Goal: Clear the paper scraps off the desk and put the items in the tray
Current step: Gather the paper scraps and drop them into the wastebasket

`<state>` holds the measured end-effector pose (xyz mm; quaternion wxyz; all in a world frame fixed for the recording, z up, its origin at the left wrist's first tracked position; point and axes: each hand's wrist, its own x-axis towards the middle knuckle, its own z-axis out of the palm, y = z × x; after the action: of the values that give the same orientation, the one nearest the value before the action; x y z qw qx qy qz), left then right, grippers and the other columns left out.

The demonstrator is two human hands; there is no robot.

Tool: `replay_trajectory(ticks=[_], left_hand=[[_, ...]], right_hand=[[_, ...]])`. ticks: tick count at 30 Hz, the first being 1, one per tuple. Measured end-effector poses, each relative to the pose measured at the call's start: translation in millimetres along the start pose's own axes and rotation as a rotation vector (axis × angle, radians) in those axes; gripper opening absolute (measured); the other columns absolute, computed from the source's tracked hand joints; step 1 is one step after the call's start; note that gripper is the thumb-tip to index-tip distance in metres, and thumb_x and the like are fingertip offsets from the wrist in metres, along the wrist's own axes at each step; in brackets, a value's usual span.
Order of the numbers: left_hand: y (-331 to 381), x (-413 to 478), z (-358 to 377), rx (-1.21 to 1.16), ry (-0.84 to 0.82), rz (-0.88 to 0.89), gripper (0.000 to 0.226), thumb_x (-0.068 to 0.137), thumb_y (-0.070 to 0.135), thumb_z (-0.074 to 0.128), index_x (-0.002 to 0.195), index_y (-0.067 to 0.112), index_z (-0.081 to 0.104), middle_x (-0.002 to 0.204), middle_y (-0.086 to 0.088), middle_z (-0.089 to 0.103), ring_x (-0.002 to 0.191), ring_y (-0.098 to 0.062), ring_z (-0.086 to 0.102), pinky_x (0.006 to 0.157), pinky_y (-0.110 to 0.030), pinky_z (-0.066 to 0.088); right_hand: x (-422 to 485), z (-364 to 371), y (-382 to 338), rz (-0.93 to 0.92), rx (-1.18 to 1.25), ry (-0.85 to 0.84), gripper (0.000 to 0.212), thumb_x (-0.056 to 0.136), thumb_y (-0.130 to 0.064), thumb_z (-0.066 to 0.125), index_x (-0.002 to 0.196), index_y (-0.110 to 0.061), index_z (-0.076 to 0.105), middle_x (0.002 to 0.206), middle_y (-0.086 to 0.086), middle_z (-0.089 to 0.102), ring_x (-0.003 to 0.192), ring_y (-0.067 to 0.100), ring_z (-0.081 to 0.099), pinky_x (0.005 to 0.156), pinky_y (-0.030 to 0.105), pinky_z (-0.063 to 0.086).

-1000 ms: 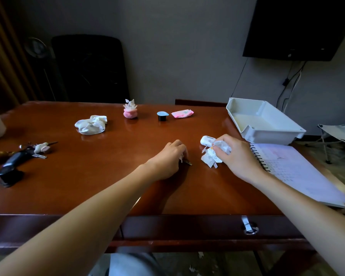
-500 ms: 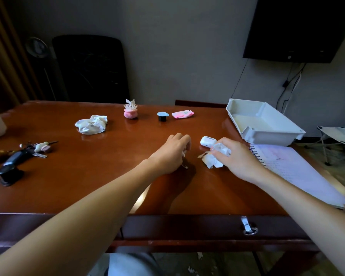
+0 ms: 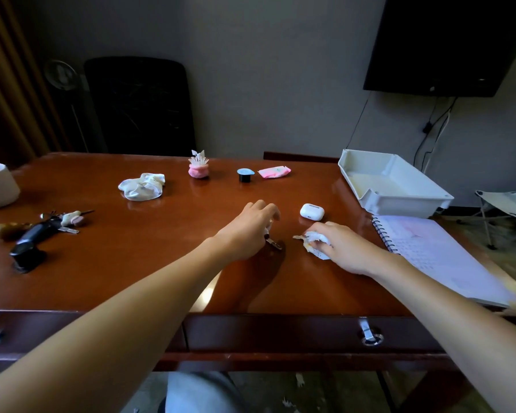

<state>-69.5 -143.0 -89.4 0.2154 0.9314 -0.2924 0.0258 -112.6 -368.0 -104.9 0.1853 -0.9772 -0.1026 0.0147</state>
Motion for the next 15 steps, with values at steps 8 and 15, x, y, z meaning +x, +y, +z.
replay_trajectory(ticks=[8, 15], left_hand=[[1, -14, 2, 0.001, -0.001, 0.004, 0.052, 0.088, -0.012, 0.048, 0.130, 0.019, 0.049, 0.126, -0.003, 0.044, 0.117, -0.020, 0.039, 0.094, -0.028, 0.041], [-13, -32, -3, 0.030, 0.006, 0.008, 0.045, 0.090, -0.006, 0.052, 0.128, 0.018, 0.051, 0.122, -0.002, 0.045, 0.109, -0.017, 0.041, 0.090, -0.029, 0.045]], right_hand=[[0, 0, -6, 0.075, -0.055, -0.017, 0.022, 0.103, -0.025, 0.045, 0.121, -0.016, 0.054, 0.123, 0.000, 0.055, 0.106, 0.022, 0.057, 0.088, 0.037, 0.048], [-2, -6, -12, 0.093, 0.007, -0.057, 0.013, 0.101, -0.024, 0.047, 0.101, -0.023, 0.059, 0.112, 0.002, 0.064, 0.102, 0.026, 0.062, 0.089, 0.043, 0.049]])
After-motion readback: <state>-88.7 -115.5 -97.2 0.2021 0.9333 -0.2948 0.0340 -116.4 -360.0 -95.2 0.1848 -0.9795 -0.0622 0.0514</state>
